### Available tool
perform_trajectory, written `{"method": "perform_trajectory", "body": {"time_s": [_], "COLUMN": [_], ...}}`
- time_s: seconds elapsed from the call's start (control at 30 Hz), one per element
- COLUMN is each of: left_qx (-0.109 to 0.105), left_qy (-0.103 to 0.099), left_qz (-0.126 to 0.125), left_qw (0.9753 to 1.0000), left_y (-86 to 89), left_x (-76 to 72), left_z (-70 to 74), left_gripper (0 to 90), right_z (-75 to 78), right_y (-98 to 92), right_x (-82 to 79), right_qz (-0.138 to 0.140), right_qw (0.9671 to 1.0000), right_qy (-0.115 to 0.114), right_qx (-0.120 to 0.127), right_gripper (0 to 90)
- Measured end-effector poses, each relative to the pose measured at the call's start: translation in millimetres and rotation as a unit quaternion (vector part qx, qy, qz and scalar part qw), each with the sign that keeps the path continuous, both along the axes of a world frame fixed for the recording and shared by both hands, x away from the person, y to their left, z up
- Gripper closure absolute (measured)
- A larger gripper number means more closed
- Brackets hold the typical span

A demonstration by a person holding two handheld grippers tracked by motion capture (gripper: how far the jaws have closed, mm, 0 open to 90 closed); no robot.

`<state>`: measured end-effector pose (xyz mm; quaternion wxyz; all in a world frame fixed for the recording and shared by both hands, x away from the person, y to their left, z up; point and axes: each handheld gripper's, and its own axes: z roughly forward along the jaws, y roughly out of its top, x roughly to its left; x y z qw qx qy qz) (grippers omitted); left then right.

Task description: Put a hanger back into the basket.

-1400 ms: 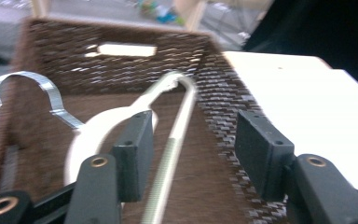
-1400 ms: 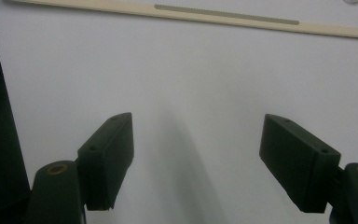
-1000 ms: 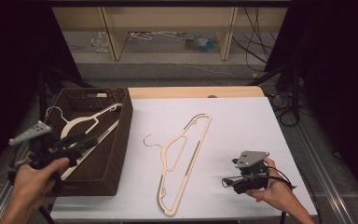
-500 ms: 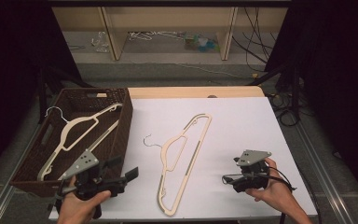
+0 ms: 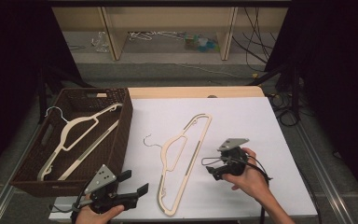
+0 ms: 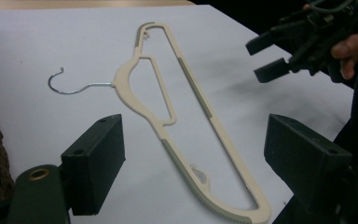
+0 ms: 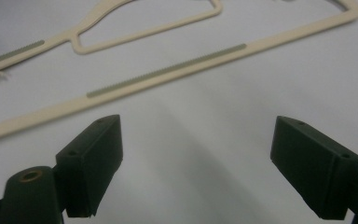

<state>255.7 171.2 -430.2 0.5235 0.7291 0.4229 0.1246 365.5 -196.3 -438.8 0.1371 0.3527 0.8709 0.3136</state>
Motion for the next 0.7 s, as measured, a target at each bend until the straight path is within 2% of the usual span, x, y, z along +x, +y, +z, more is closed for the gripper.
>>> {"method": "perform_trajectory", "body": {"time_s": [0.03, 0.13, 0.27, 0.3, 0.37, 0.43, 0.47, 0.6, 0.67, 0.7], "left_qx": [0.009, 0.002, 0.013, 0.013, 0.015, 0.022, 0.018, 0.023, 0.018, 0.020], "left_qy": [-0.001, 0.000, -0.001, 0.001, 0.002, 0.000, 0.003, -0.002, 0.002, 0.000], "left_qz": [-0.003, -0.002, -0.004, -0.005, -0.013, -0.016, -0.014, -0.016, -0.011, -0.015], "left_qw": [1.0000, 1.0000, 0.9999, 0.9999, 0.9998, 0.9996, 0.9997, 0.9996, 0.9998, 0.9997], "left_y": [-0.2, -2.1, -2.5, -2.8, -3.0, -3.3, -4.0, -2.2, -2.0, -1.6], "left_x": [-0.1, -1.4, -2.8, -2.7, -1.9, -1.5, -1.9, -1.3, -1.9, -1.8], "left_z": [-0.5, -1.4, -2.1, -2.9, -4.5, -5.0, -5.3, -5.1, -5.4, -5.2], "left_gripper": [20.0, 20.1, 20.0, 20.0, 19.9, 19.9, 19.9, 20.0, 20.0, 20.0], "right_z": [-0.8, -5.4, -14.0, -13.7, -16.0, -20.0, -22.2, -33.2, -35.3, -35.1], "right_y": [8.2, 32.4, 53.4, 57.8, 66.0, 72.8, 76.3, 87.7, 87.7, 87.0], "right_x": [4.1, 15.9, 32.1, 33.1, 35.9, 40.9, 42.4, 47.7, 49.3, 49.9], "right_qz": [-0.003, -0.016, -0.006, -0.015, -0.029, -0.030, -0.031, -0.028, -0.030, -0.034], "right_qw": [1.0000, 0.9995, 0.9994, 0.9987, 0.9977, 0.9974, 0.9968, 0.9936, 0.9929, 0.9927], "right_qy": [0.007, 0.019, 0.017, 0.034, 0.041, 0.041, 0.045, 0.051, 0.052, 0.059], "right_qx": [-0.004, -0.018, -0.030, -0.034, -0.045, -0.051, -0.058, -0.097, -0.103, -0.099], "right_gripper": [17.5, 18.0, 17.7, 17.5, 17.2, 17.4, 17.4, 18.1, 15.3, 17.0]}}
